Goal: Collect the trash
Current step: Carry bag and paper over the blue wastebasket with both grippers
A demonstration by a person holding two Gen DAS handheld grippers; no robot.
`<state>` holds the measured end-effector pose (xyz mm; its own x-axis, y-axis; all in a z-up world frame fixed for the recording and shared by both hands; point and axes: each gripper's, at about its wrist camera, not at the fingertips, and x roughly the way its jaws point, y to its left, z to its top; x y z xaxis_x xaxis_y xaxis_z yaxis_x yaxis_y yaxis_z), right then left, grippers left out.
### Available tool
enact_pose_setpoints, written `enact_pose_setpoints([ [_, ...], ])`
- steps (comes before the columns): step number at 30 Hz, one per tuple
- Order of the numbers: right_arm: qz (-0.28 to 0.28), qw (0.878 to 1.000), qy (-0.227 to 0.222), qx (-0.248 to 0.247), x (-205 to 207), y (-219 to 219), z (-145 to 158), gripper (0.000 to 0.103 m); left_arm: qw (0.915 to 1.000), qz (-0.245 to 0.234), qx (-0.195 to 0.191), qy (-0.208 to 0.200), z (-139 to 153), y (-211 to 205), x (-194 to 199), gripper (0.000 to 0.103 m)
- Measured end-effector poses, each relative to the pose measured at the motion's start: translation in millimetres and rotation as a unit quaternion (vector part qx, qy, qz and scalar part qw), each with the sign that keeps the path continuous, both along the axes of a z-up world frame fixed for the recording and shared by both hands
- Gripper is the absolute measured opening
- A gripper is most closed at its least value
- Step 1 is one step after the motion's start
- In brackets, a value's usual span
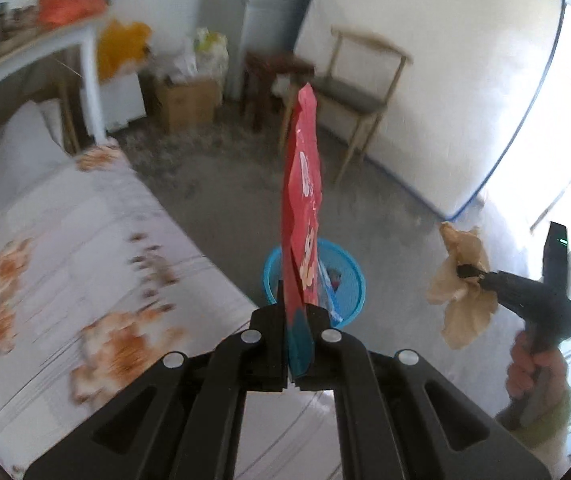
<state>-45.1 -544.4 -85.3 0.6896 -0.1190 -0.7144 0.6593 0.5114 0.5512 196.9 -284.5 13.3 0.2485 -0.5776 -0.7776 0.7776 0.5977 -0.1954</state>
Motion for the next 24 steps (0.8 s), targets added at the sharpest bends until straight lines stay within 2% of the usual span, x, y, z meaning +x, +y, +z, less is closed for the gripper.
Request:
enact_pose_setpoints([
  [2, -0.002, 1.0, 0.003, 0.021, 0, -8, -14, 0.004, 0.9991, -0.009, 0.023, 0.033, -19, -34, 10, 0.001],
  [5, -0.005, 0.999, 0.005, 0.037, -2, -18, -22, 0.004, 0.9923, -0.007, 0.046, 0.115, -55, -81, 35, 0.001],
  [8, -0.014, 0.998, 0.007, 0.054, 0, -25, -32, 0.004, 0.9767, 0.015, 0.055, 0.207, -100, -127, 61, 0.001],
  [10, -0.02, 0.998, 0.011, 0.06, -6, -29, -38, 0.004, 0.9713, 0.031, 0.064, 0.227, -122, -146, 74, 0.002],
  [15, -0.035, 0.997, 0.028, 0.068, -19, -36, -48, 0.004, 0.9771, 0.049, 0.126, 0.164, -167, -194, 90, 0.002],
  [20, -0.048, 0.995, 0.046, 0.074, -29, -39, -58, 0.004, 0.9816, 0.025, 0.178, 0.064, -197, -231, 93, 0.004],
  [22, -0.051, 0.994, 0.05, 0.078, -31, -39, -62, 0.004, 0.9766, -0.002, 0.213, 0.031, -218, -247, 89, 0.007],
  [24, -0.052, 0.994, 0.054, 0.078, -32, -39, -63, 0.004, 0.9677, -0.025, 0.248, 0.038, -240, -252, 86, 0.016],
])
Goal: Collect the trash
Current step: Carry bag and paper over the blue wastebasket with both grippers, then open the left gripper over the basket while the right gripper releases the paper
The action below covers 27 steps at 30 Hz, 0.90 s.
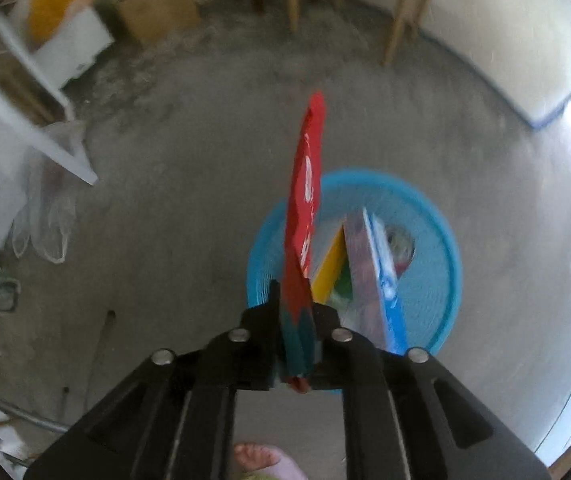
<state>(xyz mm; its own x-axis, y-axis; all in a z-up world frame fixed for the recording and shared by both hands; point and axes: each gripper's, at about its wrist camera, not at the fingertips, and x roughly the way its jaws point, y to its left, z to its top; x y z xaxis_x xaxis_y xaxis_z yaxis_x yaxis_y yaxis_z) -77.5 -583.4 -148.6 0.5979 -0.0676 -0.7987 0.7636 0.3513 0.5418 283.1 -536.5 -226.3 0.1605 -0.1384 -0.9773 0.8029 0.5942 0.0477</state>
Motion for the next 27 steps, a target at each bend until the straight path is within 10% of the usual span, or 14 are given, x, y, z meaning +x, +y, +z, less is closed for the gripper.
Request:
enact_pose_setpoints([
  [6, 0.016, 1.0, 0.01, -0.001, 10, 2, -4, 0.004, 0.9983, 0.022, 0.007, 0.053, -13, 14, 10, 0.043],
  [11, 0.033, 0.999, 0.004, 0.011, 39, -7, -16, 0.004, 0.9957, 0.047, -0.019, 0.078, 12, 25, 18, 0.047],
  [23, 0.061, 0.994, 0.016, 0.09, 163, -55, -113, 0.01, 0.981, 0.033, -0.19, -0.022, 211, 172, -10, 0.078],
  [27, 0.054, 0.989, 0.045, 0.132, 185, -68, -155, 0.037, 0.9726, 0.044, -0.223, -0.05, 241, 251, -40, 0.083],
])
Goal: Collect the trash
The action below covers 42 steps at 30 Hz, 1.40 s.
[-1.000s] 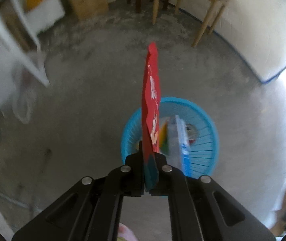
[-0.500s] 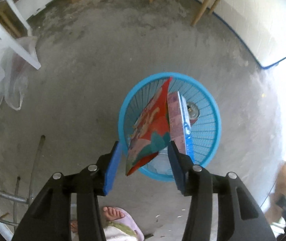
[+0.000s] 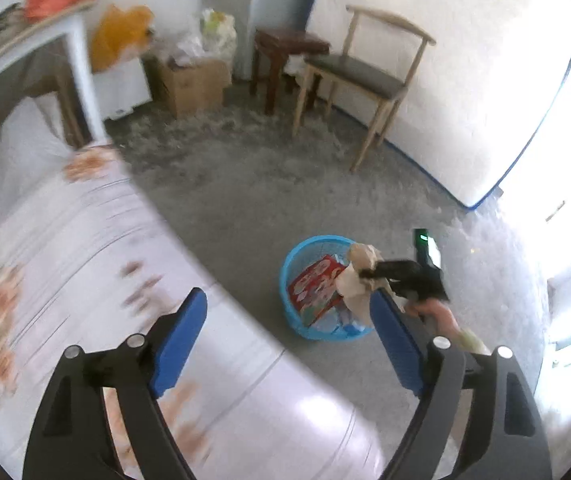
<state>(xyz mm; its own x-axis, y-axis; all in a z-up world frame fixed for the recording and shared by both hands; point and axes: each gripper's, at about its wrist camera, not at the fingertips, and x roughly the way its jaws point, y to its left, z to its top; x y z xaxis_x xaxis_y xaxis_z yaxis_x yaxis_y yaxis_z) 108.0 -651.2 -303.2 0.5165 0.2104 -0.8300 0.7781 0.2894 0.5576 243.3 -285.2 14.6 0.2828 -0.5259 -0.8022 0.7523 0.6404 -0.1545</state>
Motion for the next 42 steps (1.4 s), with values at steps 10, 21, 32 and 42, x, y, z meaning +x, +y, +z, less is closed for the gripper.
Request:
enact_pose_setpoints([
  [10, -0.014, 0.997, 0.023, -0.079, -26, -8, 43, 0.065, 0.9921, 0.11, -0.047, -0.038, -1, 136, -62, 0.091],
  [21, 0.048, 0.979, -0.037, -0.197, -74, 64, 146, 0.065, 0.9782, 0.173, -0.109, -0.038, -9, 169, -122, 0.097],
  [32, 0.194, 0.877, -0.1, -0.429, -171, 259, 300, 0.095, 0.9696, 0.218, -0.073, -0.084, -5, 155, -176, 0.097],
  [42, 0.241, 0.825, -0.144, -0.49, -194, 348, 336, 0.095, 0.9446, 0.31, 0.006, -0.107, -11, 171, -201, 0.097],
])
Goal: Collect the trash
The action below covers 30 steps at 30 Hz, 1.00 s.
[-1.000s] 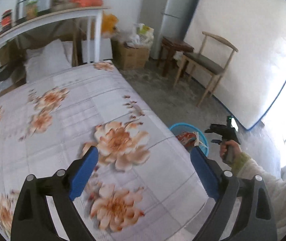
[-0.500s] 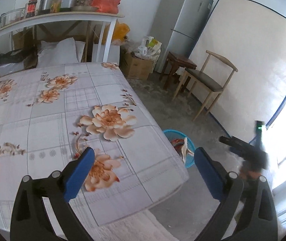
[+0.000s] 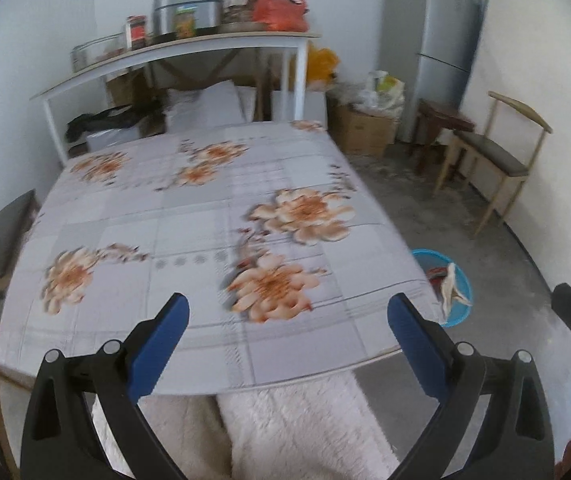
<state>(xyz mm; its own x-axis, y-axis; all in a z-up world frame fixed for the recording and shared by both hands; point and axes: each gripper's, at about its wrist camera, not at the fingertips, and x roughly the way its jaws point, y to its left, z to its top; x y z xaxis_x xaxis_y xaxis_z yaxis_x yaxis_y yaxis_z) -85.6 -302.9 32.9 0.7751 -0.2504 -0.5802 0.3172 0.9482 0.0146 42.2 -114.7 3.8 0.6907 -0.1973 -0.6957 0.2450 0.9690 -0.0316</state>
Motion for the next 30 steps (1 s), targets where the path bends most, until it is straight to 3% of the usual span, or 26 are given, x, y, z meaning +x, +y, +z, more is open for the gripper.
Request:
enact_pose_setpoints([
  [4, -0.003, 0.999, 0.018, -0.034, 7, 12, -6, 0.095, 0.9997, 0.015, -0.014, 0.013, -2, 6, -9, 0.097],
  [13, -0.044, 0.997, 0.053, -0.018, -3, 10, -20, 0.095, 0.9997, 0.016, 0.008, 0.014, -3, 0, -13, 0.097],
  [30, -0.08, 0.994, 0.064, -0.026, -20, -4, -28, 0.095, 0.9996, 0.018, 0.016, 0.014, -3, -6, -13, 0.097],
])
